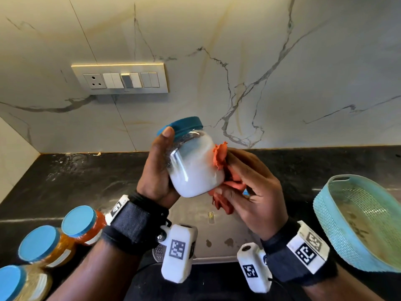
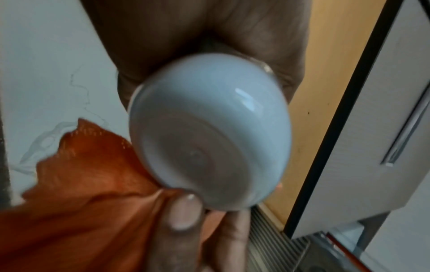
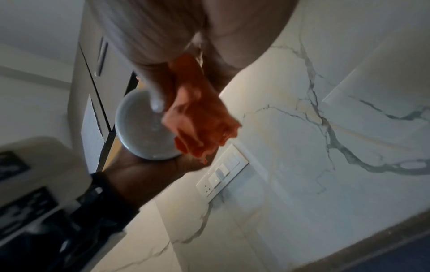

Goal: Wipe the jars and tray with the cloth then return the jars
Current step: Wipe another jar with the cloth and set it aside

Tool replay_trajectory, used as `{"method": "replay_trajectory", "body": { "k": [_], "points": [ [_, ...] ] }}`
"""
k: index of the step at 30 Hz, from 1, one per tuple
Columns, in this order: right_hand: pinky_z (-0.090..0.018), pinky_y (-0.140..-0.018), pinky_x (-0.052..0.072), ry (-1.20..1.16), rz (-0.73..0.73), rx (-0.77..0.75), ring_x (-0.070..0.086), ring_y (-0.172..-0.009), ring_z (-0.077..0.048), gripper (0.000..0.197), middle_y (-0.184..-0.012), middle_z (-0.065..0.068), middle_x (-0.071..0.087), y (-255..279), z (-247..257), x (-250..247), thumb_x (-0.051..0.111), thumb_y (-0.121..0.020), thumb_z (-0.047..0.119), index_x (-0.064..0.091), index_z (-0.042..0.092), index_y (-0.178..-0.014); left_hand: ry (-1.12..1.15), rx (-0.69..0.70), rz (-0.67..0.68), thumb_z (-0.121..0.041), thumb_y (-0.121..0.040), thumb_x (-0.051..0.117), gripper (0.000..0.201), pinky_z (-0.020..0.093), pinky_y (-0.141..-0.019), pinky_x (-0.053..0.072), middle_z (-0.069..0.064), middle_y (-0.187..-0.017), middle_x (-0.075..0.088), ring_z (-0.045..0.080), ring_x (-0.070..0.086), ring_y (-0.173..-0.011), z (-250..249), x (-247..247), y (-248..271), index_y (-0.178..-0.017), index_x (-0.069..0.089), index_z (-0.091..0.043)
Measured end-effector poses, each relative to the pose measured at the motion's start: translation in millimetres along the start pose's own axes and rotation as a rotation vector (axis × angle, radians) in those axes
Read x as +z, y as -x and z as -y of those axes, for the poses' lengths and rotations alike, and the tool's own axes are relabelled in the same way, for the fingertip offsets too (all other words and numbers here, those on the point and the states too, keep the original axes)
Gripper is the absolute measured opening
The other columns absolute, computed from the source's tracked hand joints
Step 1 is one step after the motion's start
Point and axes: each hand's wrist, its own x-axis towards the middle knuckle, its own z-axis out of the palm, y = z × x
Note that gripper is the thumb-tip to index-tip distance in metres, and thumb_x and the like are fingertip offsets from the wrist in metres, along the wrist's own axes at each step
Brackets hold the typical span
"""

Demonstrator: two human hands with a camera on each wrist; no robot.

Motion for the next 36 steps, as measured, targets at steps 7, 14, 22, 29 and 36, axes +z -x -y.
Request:
{"method": "replay_trajectory", "body": {
  "k": [7, 14, 22, 29, 36],
  "points": [
    [-0.039, -0.103, 0.051, 0.357, -0.013, -0.237, 0.062, -0.120, -0.026, 0.040, -0.130, -0.013, 0.061, -6, -3, -11, 0.076, -0.089, 0.009, 0.066, 0.006, -0.128, -0.230, -0.066, -0.009, -0.047, -0.097, 0.052, 0.060, 0.058, -0.104, 0.050, 0.024, -0.138, 0.062, 0.041, 0.060, -0.128, -8, -4, -7, -0.144, 0.054, -0.010],
    [-0.034, -0.102, 0.052, 0.334, 0.223, -0.292, 0.063, -0.119, -0.023, 0.034, -0.129, -0.011, 0.065, -13, 7, -12, 0.072, -0.093, 0.009, 0.069, 0.007, -0.126, -0.293, 0.014, -0.148, -0.035, -0.087, 0.070, 0.051, 0.046, -0.086, 0.053, 0.027, -0.104, 0.062, 0.036, 0.062, -0.095, -1, -2, -8, -0.121, 0.064, 0.004],
    [-0.030, -0.088, 0.055, 0.225, -0.069, -0.086, 0.069, -0.097, -0.018, 0.015, -0.102, -0.004, 0.072, -33, 12, -9, 0.077, -0.087, 0.005, 0.076, 0.005, -0.102, -0.337, 0.003, -0.146, -0.034, -0.088, 0.070, 0.059, 0.041, -0.081, 0.056, 0.028, -0.106, 0.068, 0.035, 0.066, -0.096, 9, 3, -7, -0.128, 0.057, 0.008],
    [-0.038, -0.109, 0.046, 0.358, 0.362, -0.155, 0.048, -0.136, -0.023, 0.057, -0.148, -0.012, 0.046, -21, 16, -14, 0.061, -0.093, 0.005, 0.047, 0.006, -0.149, -0.318, 0.034, -0.142, -0.037, -0.088, 0.071, 0.054, 0.047, -0.085, 0.053, 0.036, -0.109, 0.062, 0.038, 0.063, -0.097, -3, -6, -9, -0.125, 0.062, 0.001],
    [-0.036, -0.095, 0.056, 0.491, 0.418, -0.284, 0.064, -0.116, -0.022, 0.045, -0.135, -0.008, 0.060, -31, 6, -30, 0.062, -0.100, 0.007, 0.055, 0.013, -0.144, -0.408, -0.002, -0.166, -0.047, -0.076, 0.077, 0.076, 0.060, -0.094, 0.056, 0.033, -0.124, 0.063, 0.051, 0.064, -0.112, 6, -12, -9, -0.135, 0.055, -0.004]
  ]
}}
